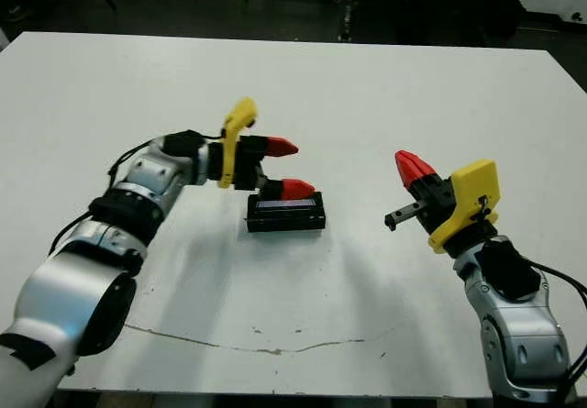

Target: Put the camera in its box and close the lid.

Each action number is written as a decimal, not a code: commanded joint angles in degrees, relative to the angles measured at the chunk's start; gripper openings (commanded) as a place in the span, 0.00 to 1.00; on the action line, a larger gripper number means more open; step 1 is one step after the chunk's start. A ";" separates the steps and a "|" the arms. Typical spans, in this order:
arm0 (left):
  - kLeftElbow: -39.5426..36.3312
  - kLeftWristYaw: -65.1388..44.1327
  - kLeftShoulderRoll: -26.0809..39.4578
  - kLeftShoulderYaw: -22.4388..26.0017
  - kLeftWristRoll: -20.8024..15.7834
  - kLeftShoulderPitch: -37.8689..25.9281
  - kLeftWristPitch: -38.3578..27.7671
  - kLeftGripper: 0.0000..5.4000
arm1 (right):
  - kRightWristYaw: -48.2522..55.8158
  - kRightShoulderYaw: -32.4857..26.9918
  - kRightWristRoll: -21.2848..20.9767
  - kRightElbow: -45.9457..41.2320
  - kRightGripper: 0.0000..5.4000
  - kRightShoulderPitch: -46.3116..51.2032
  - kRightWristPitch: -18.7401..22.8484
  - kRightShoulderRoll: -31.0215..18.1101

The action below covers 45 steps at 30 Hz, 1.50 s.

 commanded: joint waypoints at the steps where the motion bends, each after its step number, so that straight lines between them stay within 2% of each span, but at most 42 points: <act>1: -5.29 -0.17 1.25 0.79 -2.58 2.86 3.07 1.00 | 0.05 0.30 -0.61 0.91 0.00 -0.21 0.22 -0.50; 8: -14.70 1.06 3.51 2.02 -7.39 6.80 8.13 1.00 | 0.31 0.42 -0.60 1.87 0.00 -0.31 -0.48 -0.10; 12: -20.58 6.16 2.64 4.38 -10.74 10.06 11.11 1.00 | 0.52 0.57 -0.72 2.02 0.00 -0.41 -0.54 -0.36; 16: -36.15 23.85 -3.95 9.05 -14.10 18.25 13.21 1.00 | 0.53 0.52 -0.65 2.00 0.00 -0.30 -0.69 -0.29; 18: -44.14 32.69 -7.08 9.39 -13.59 22.08 12.99 0.97 | 0.32 0.48 -0.57 1.85 0.00 -0.22 -0.48 -0.14; 20: -48.03 37.33 -8.63 8.72 -13.14 24.16 11.88 0.92 | 0.12 0.50 -0.72 1.68 0.00 -0.07 -0.53 -0.04; 26: -52.34 44.82 -8.70 4.93 -10.62 26.98 11.33 0.77 | -0.32 0.49 -1.24 0.87 0.00 0.50 -0.73 -0.01; 36: -53.08 47.54 -5.14 0.02 -11.55 28.35 23.93 0.51 | -0.44 -0.27 -0.99 0.70 0.00 1.55 -1.99 0.51; 38: -53.11 49.20 -4.83 -1.77 -10.33 28.78 26.57 0.46 | -0.70 -0.32 -1.13 0.23 0.00 1.92 -2.16 0.59; 41: -51.69 50.45 -4.57 -3.97 -9.10 29.35 28.60 0.37 | -0.71 -0.32 -0.63 -0.28 0.00 2.25 -1.99 0.80; 45: -48.21 50.86 -5.28 -4.92 -9.22 30.02 30.25 0.27 | -0.67 0.07 -0.86 -0.42 0.00 2.12 -2.19 0.85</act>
